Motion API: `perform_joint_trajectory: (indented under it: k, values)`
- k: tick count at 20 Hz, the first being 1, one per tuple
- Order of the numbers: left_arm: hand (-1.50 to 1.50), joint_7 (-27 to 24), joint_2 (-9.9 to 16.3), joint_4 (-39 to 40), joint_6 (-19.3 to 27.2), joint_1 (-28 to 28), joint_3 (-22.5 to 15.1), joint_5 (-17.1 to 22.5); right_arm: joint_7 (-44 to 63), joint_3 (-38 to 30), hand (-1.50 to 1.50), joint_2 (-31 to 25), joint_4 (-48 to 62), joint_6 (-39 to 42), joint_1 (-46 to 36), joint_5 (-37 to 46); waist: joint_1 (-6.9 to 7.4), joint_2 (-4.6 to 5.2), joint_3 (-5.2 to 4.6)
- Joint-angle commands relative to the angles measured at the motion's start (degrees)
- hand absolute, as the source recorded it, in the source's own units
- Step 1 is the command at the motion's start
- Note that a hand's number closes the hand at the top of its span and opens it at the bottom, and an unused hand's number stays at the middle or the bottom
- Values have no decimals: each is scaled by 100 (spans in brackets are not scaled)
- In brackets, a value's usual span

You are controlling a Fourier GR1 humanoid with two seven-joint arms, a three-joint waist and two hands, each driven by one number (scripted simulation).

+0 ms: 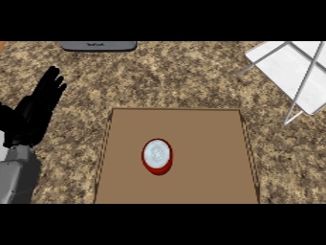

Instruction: Pick the sweet potato from the tray and place it in the tiered shelf

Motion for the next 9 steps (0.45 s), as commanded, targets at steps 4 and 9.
perform_joint_trajectory:
  k: [4, 9]
  values:
    - [0, 253, 58, -213, 5, -67, 29, 42, -1581, -130, -150, -629, 527, 1062, 885, -78, -8, -8, 6]
    - [0, 107, 22, -312, -31, 172, 0, 15, -2430, -8, -150, -711, 500, 999, 1313, 18, 24, -14, 11]
